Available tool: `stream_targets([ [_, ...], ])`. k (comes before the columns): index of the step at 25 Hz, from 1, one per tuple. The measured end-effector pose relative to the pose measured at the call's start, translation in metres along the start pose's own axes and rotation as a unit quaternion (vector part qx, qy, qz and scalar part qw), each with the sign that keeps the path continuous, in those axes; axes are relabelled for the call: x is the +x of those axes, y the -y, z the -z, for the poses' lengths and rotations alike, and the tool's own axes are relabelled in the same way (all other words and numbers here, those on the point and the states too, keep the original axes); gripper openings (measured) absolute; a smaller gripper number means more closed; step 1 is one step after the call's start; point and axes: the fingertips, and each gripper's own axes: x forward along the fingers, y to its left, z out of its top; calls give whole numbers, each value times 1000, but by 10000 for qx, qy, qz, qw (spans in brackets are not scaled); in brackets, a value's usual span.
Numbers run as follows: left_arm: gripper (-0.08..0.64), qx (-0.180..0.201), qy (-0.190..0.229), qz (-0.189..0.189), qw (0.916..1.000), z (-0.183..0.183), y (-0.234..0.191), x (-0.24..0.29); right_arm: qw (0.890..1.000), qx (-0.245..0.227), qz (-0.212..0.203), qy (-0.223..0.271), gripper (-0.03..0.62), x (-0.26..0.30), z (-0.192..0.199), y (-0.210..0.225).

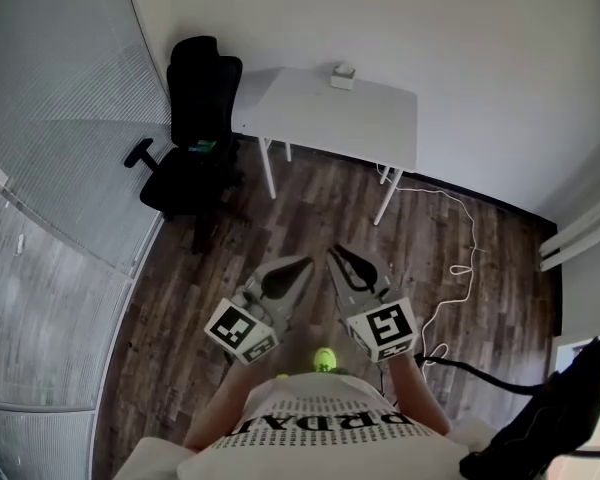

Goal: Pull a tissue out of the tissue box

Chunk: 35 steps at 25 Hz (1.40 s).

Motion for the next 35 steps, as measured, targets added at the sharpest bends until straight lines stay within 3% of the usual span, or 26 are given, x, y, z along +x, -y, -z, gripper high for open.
stream_targets([
  [12,-9,29,48,-255,9997,17,-22,62,9996,-45,-283,-35,34,18,19,63],
  [21,-9,0,30,-296,9996,21,-23,76,9993,40,-372,53,29,19,14,76],
  [35,-9,-243,-5,-70,9997,25,-78,104,9995,125,-236,-190,29,71,22,102],
])
